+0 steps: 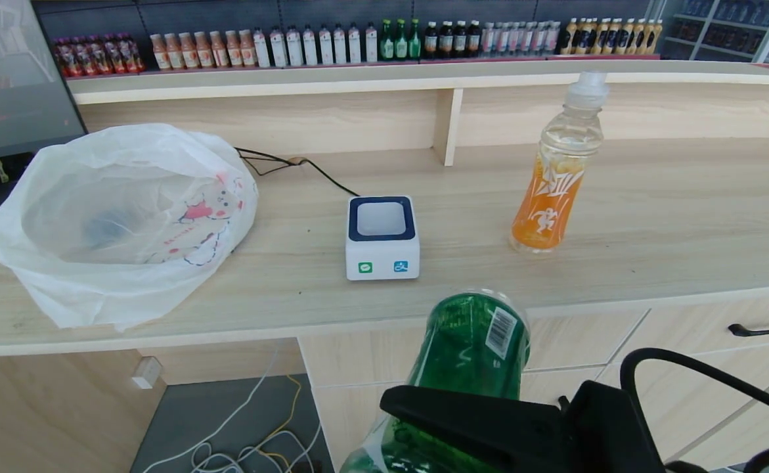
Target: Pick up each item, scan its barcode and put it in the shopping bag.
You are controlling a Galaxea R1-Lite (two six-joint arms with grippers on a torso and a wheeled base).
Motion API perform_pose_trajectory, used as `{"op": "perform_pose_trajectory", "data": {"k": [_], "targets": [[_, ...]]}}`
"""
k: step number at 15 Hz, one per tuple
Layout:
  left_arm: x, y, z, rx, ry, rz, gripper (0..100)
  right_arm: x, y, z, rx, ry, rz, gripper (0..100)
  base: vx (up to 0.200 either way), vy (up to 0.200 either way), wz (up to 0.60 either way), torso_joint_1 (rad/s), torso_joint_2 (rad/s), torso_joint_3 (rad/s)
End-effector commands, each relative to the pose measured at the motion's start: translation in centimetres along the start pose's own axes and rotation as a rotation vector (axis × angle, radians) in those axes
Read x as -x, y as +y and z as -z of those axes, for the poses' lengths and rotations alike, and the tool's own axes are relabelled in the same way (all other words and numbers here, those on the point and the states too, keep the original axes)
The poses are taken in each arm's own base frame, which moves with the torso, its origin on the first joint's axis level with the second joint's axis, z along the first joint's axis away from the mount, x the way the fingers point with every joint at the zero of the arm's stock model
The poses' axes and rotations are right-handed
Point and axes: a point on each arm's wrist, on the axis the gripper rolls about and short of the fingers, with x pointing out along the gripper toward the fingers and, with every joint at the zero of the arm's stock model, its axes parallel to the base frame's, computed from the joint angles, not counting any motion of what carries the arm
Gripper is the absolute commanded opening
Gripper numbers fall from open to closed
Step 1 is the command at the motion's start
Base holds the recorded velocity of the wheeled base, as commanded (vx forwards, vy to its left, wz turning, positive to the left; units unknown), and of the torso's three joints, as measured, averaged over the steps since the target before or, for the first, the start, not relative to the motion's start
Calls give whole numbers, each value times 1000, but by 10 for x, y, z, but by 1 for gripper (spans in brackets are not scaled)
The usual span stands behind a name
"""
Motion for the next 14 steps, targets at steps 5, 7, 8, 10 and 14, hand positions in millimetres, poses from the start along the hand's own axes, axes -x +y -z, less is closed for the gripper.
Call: {"op": "perform_pose_trajectory", "data": {"k": [5,7,8,10,14], "targets": [[0,0,0,-1,0,1,100,3,-2,-5,125,-55,11,0,0,0,0,0,0,0],[0,0,0,-1,0,-1,100,4,-5,-5,171,-50,20,0,0,0,0,0,0,0],[0,0,0,-1,0,1,100,4,-5,-5,181,-49,18,0,0,0,0,0,0,0],[0,0,0,0,0,1,100,4,-6,-5,224,-45,22,0,0,0,0,0,0,0],[0,0,0,0,0,1,100,5,-8,-5,256,-44,29,0,0,0,0,0,0,0]]}}
